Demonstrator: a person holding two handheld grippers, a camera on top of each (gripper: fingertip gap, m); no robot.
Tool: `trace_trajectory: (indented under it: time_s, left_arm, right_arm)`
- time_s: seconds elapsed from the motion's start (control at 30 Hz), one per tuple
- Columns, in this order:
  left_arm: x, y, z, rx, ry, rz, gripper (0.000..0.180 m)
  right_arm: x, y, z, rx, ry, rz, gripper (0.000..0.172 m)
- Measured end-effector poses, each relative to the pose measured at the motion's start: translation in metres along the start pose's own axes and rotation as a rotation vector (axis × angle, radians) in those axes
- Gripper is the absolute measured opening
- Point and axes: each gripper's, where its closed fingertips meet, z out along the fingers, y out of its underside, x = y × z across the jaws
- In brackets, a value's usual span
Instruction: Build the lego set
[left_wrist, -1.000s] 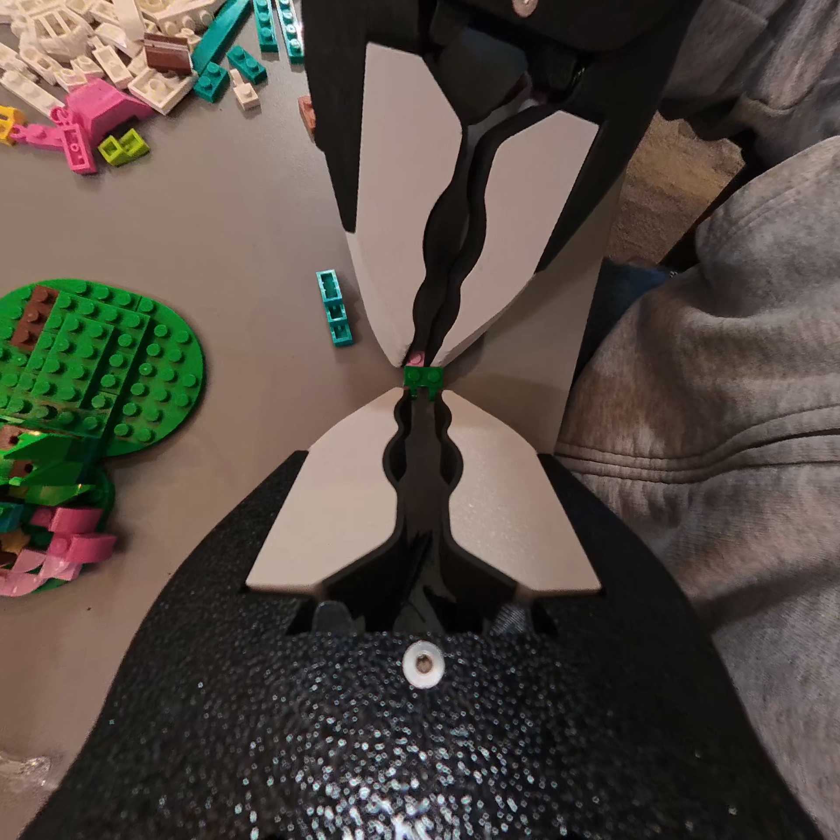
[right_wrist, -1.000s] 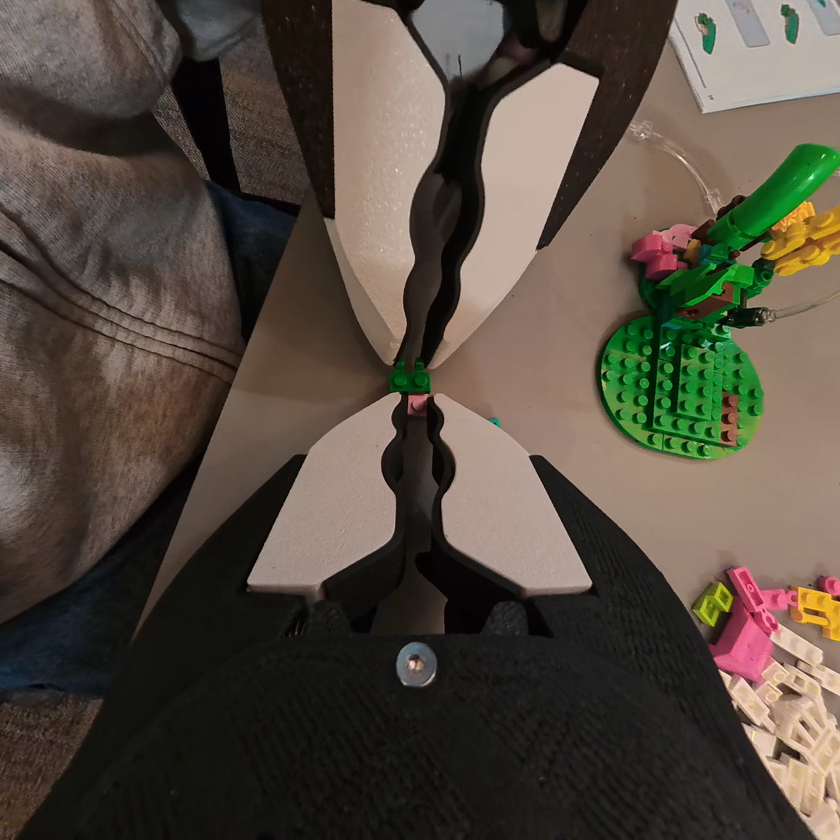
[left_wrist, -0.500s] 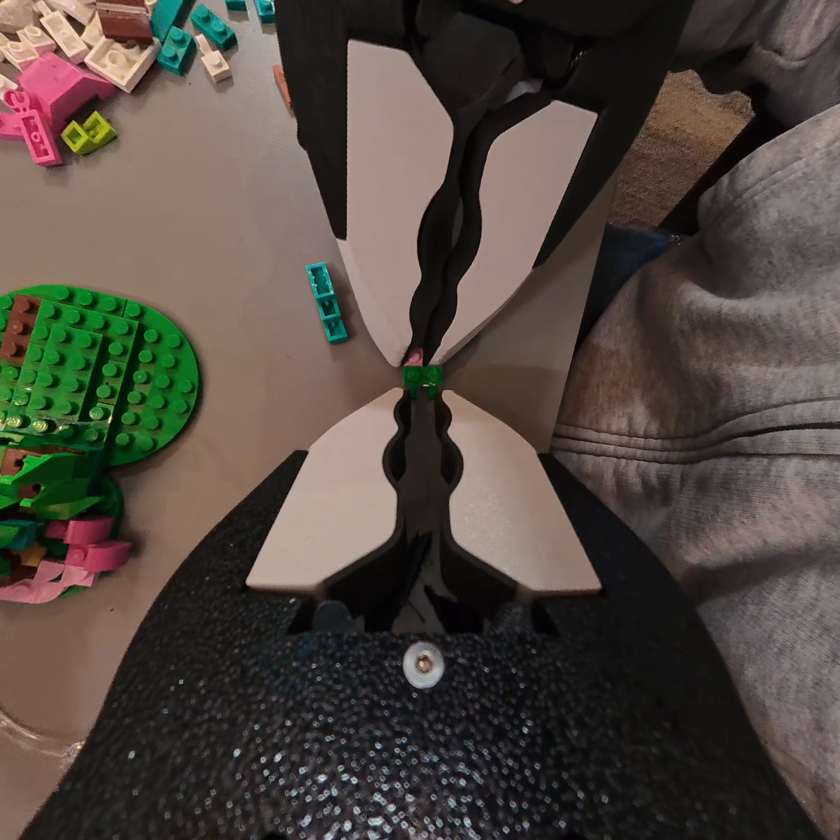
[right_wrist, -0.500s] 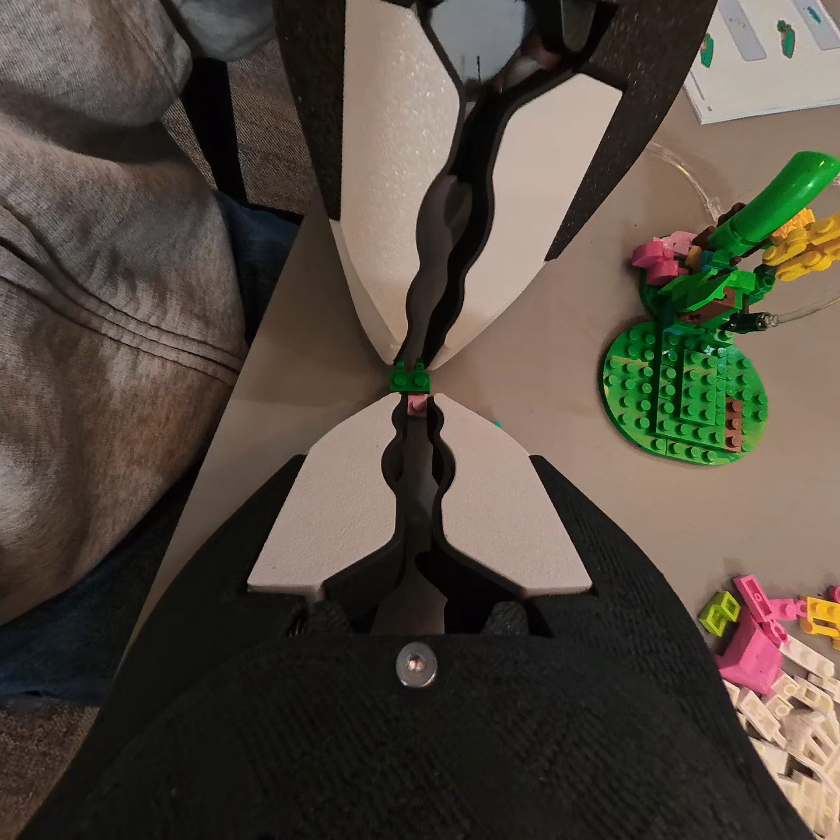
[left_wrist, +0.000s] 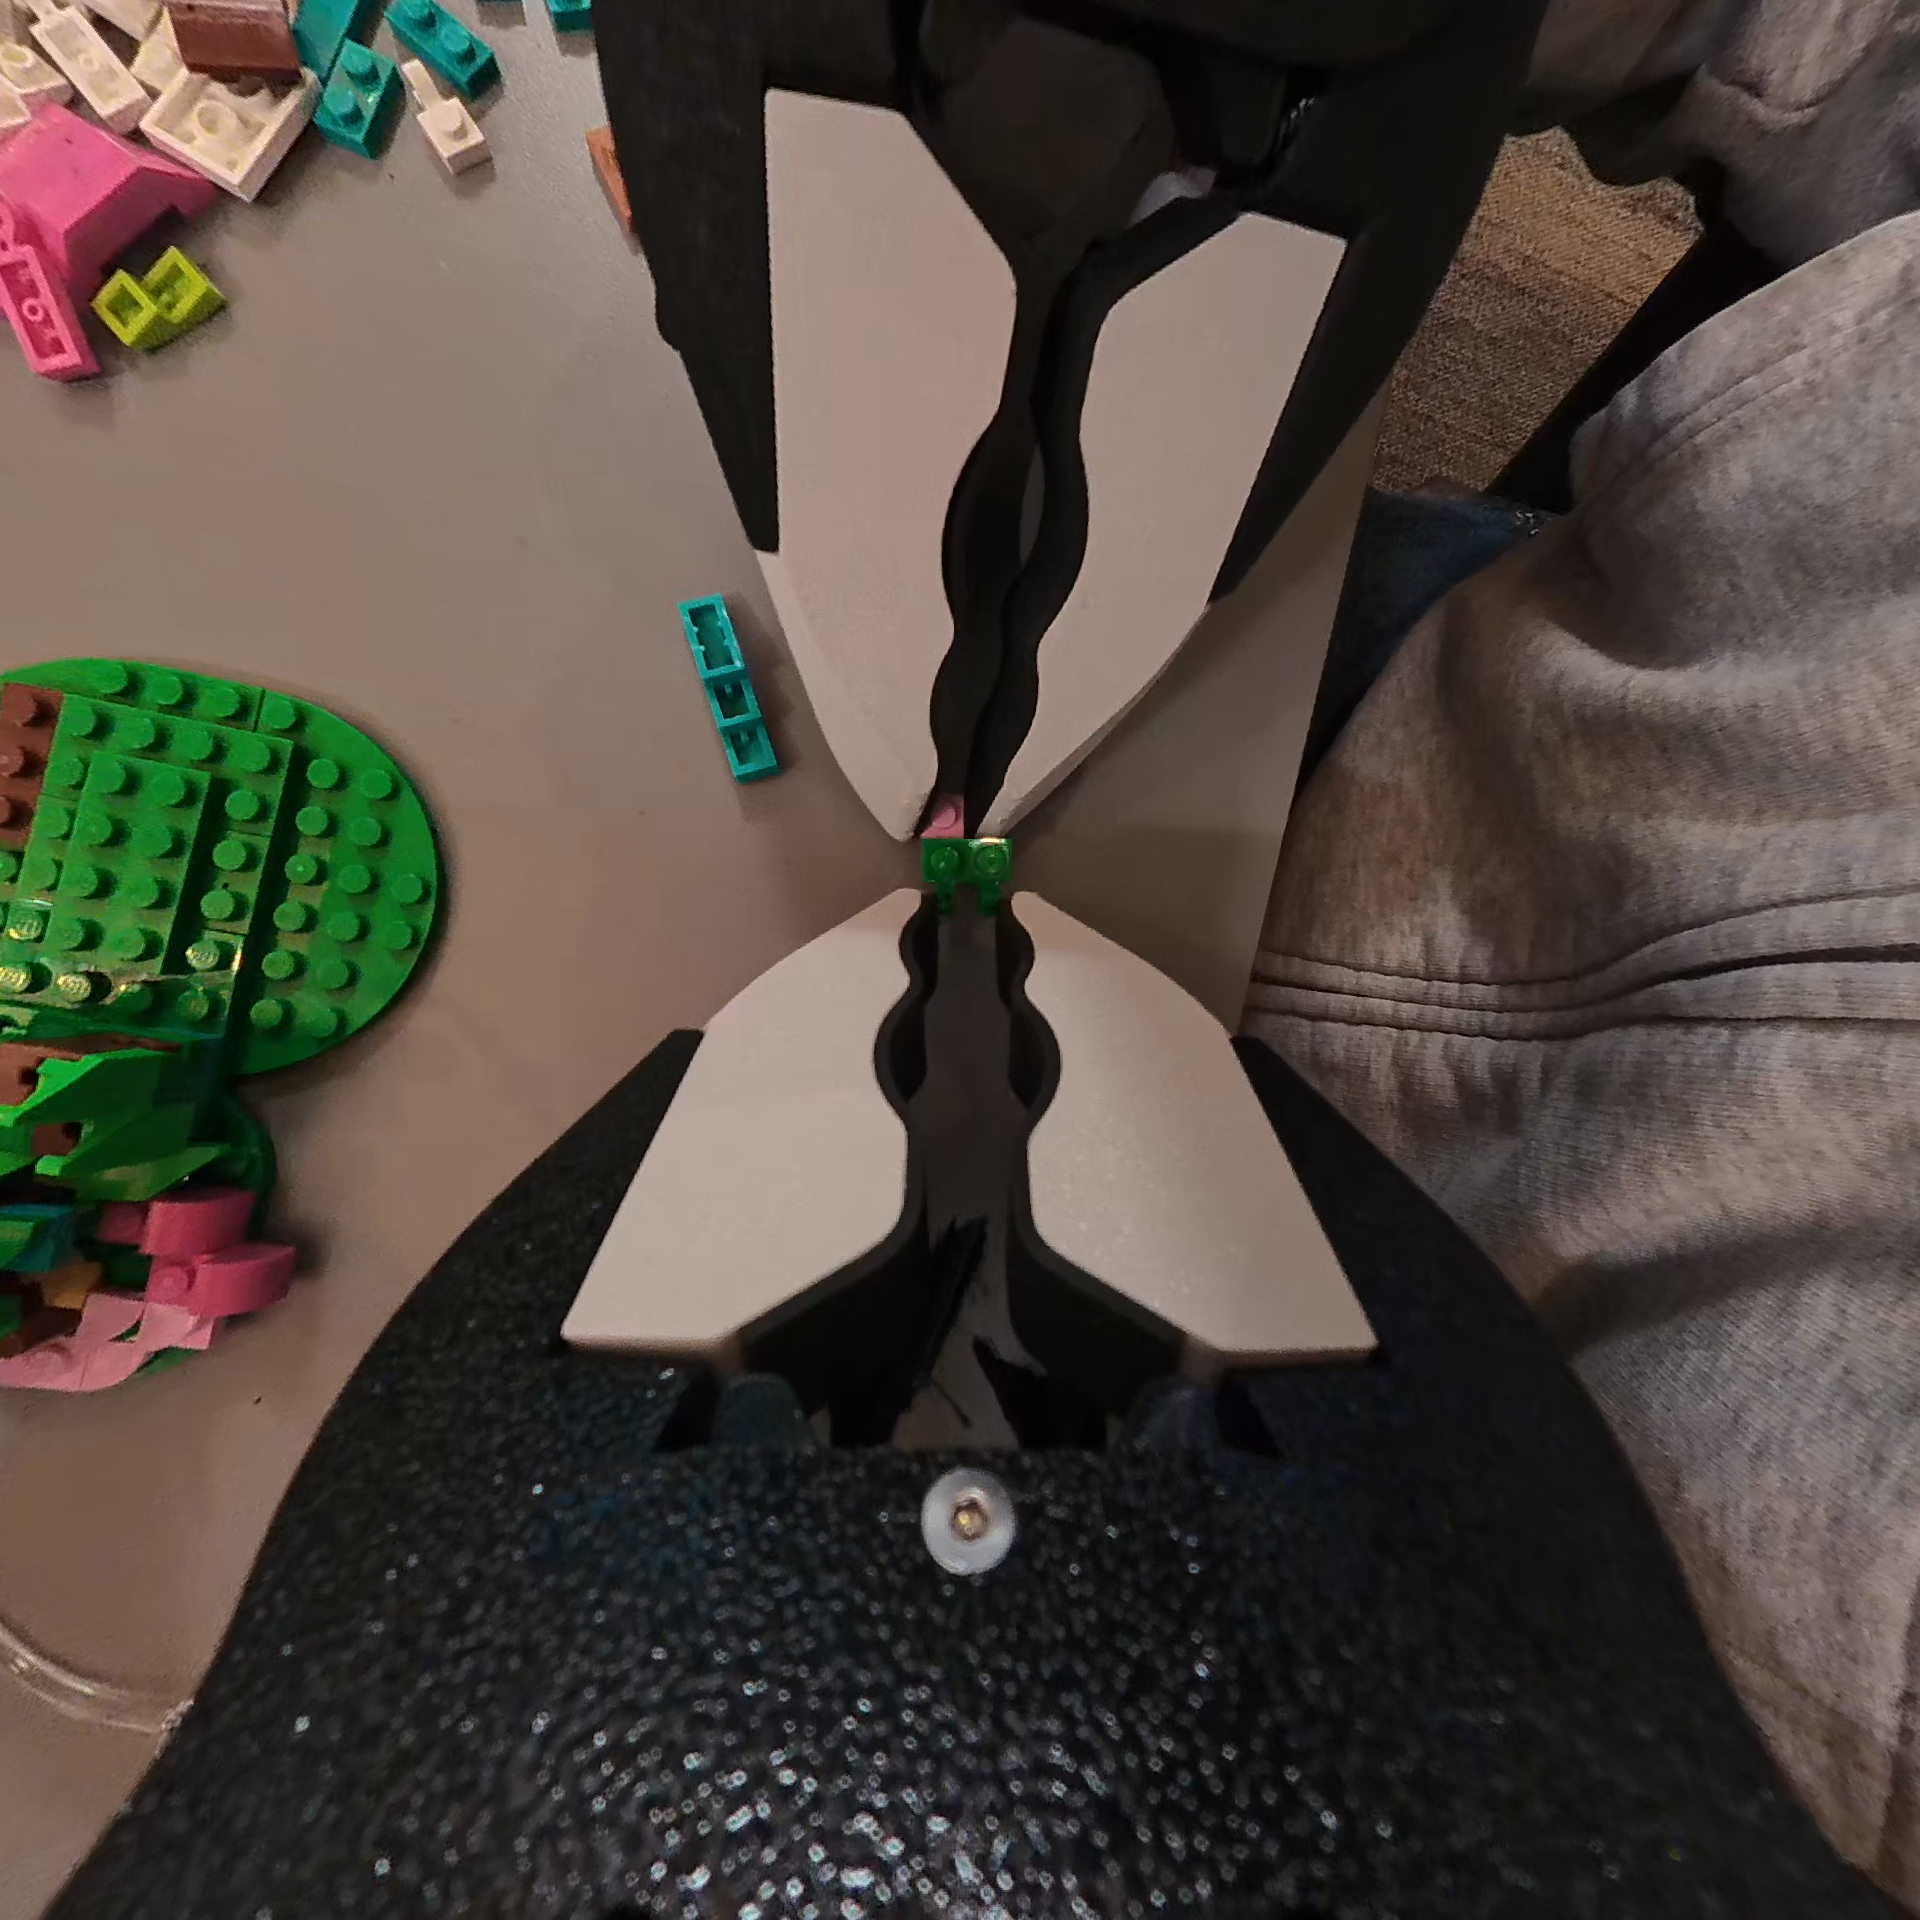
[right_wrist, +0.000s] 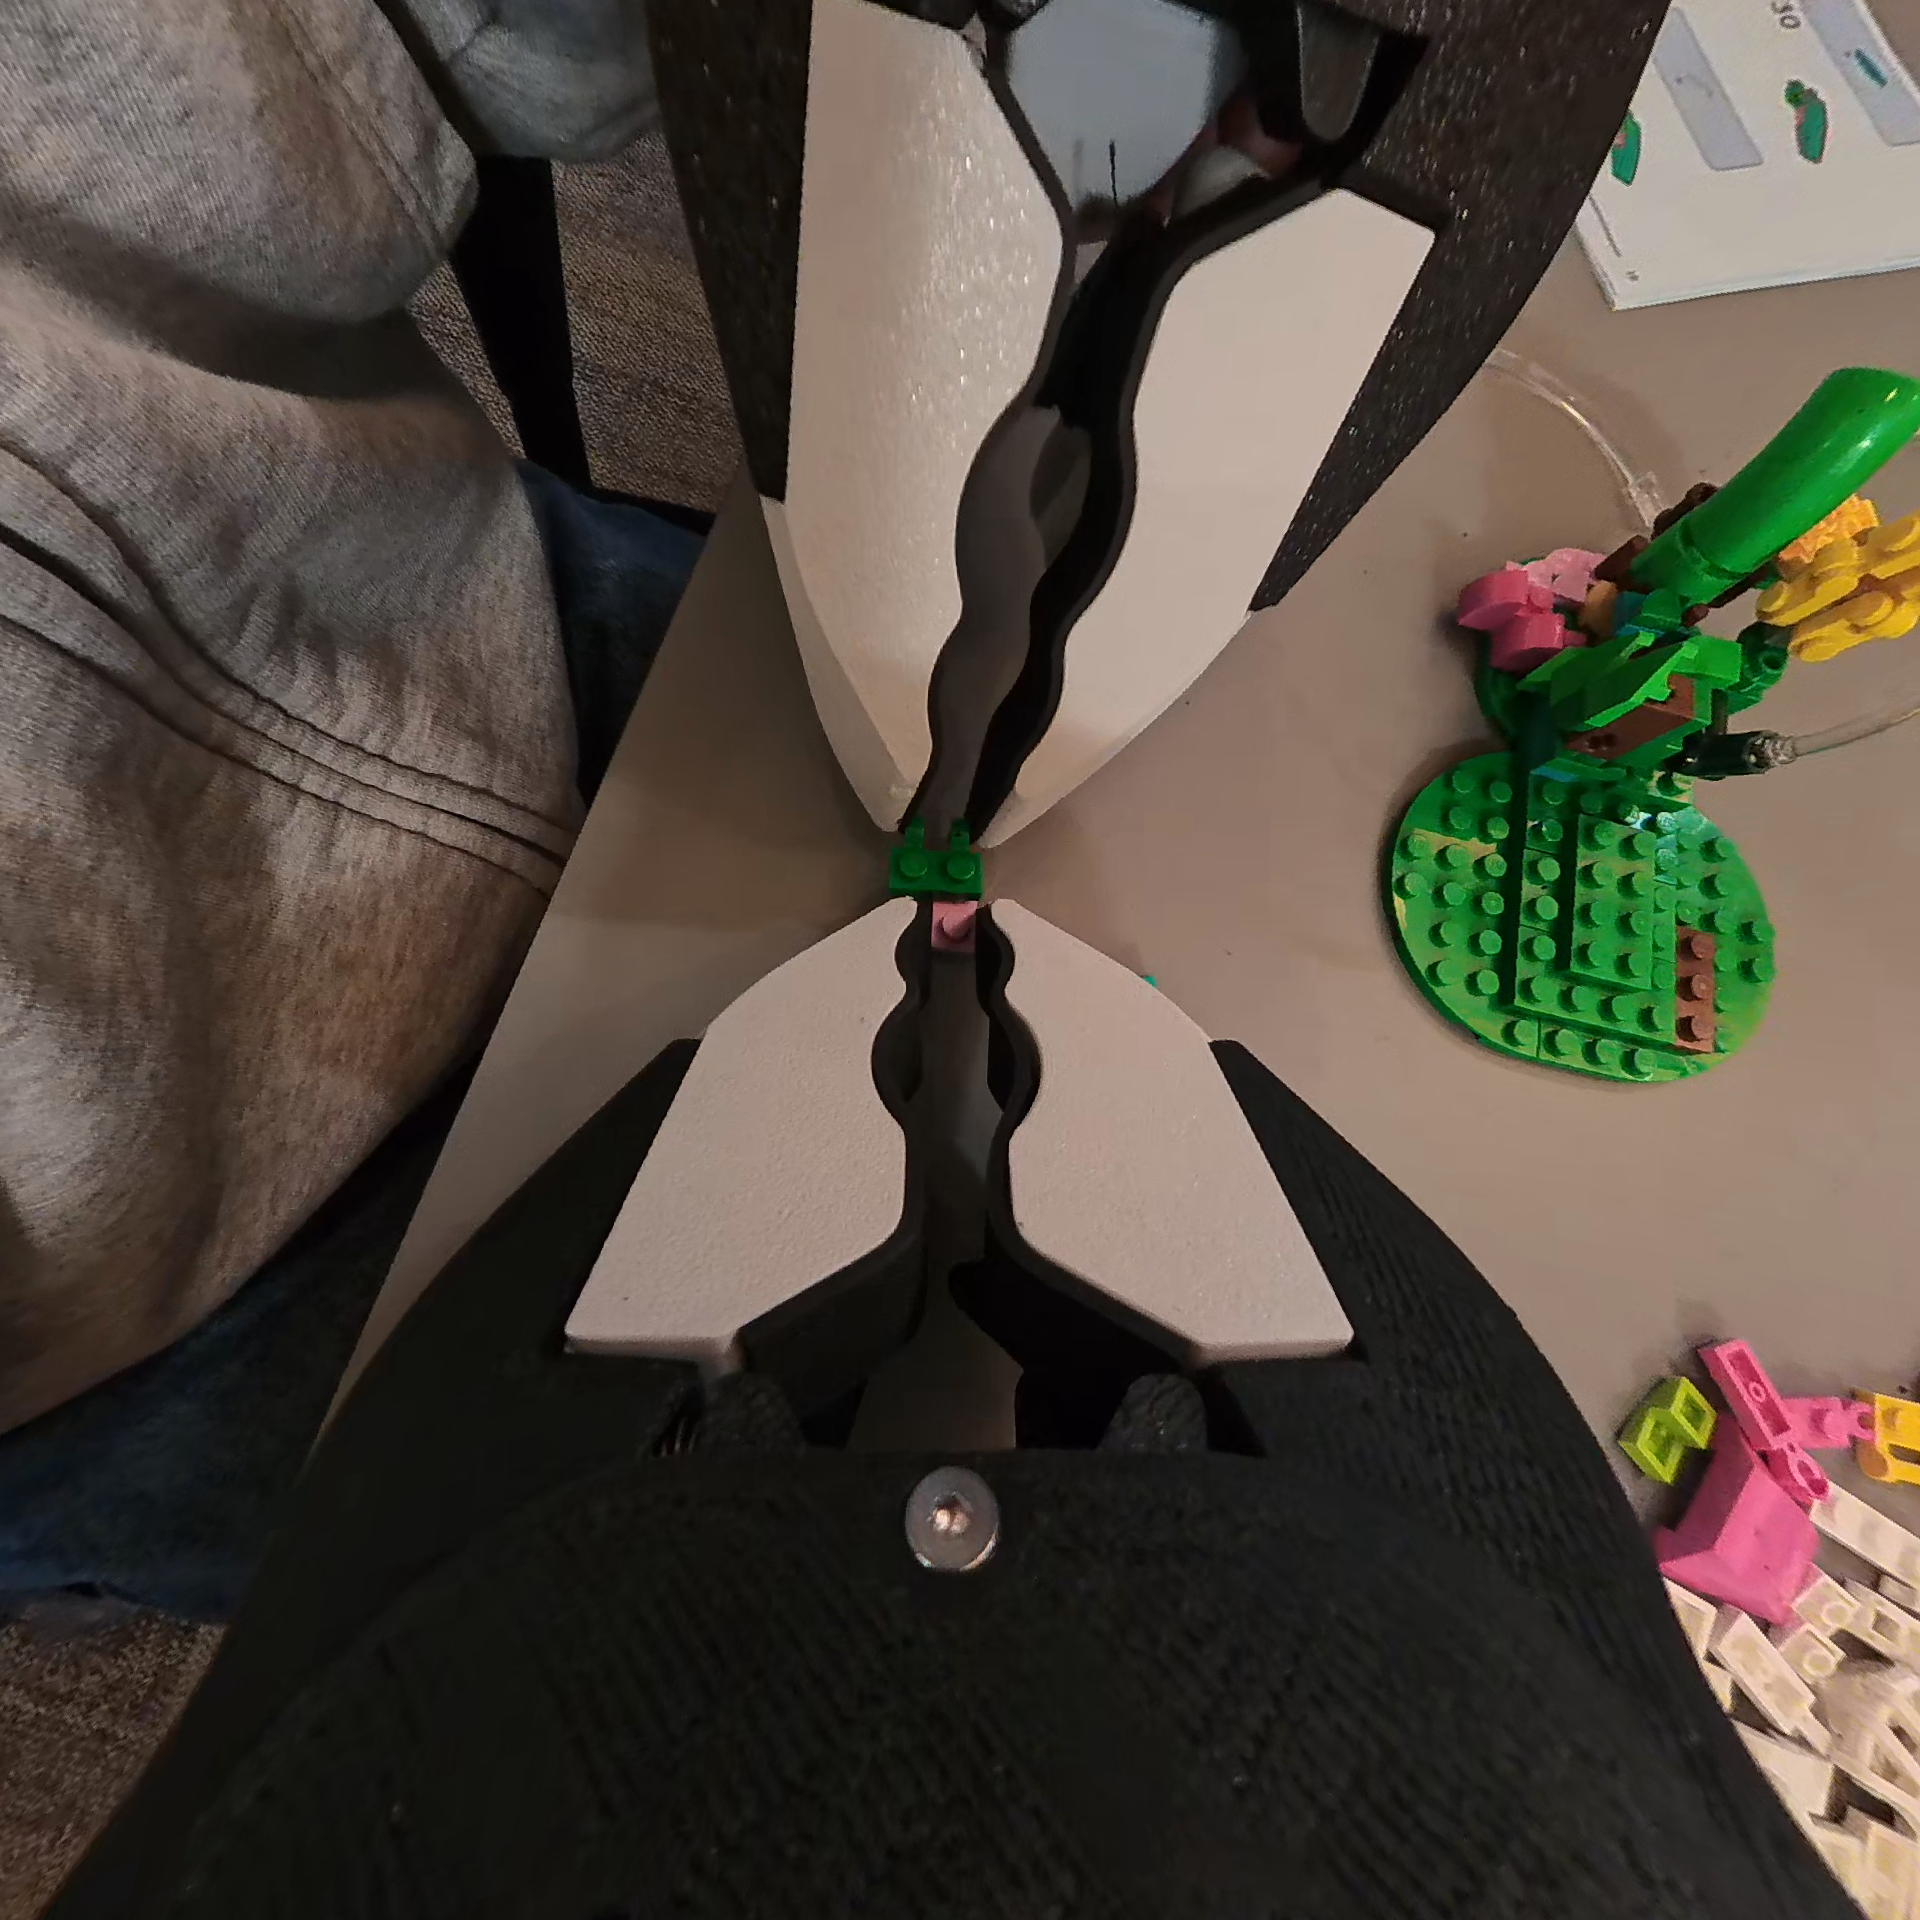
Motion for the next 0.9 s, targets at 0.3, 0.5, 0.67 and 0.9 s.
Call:
trace_trajectory:
  time_s: [0.3,0.5,0.67,0.9]
  left_arm:
    - [-0.001,-0.001,0.000,0.011,-0.007,-0.014,0.018]
    - [-0.004,-0.003,-0.010,0.064,-0.041,-0.014,0.025]
    - [-0.012,-0.006,-0.019,0.220,-0.186,0.185,0.049]
    - [-0.008,-0.032,-0.039,0.415,-0.632,0.774,0.057]
  right_arm:
    - [0.000,0.001,-0.001,0.005,-0.001,0.005,0.007]
    - [0.001,0.002,-0.003,0.018,0.000,0.025,0.006]
    - [0.004,0.000,-0.010,0.039,-0.010,0.080,0.006]
    - [0.006,-0.018,-0.029,0.112,-0.080,0.189,0.006]
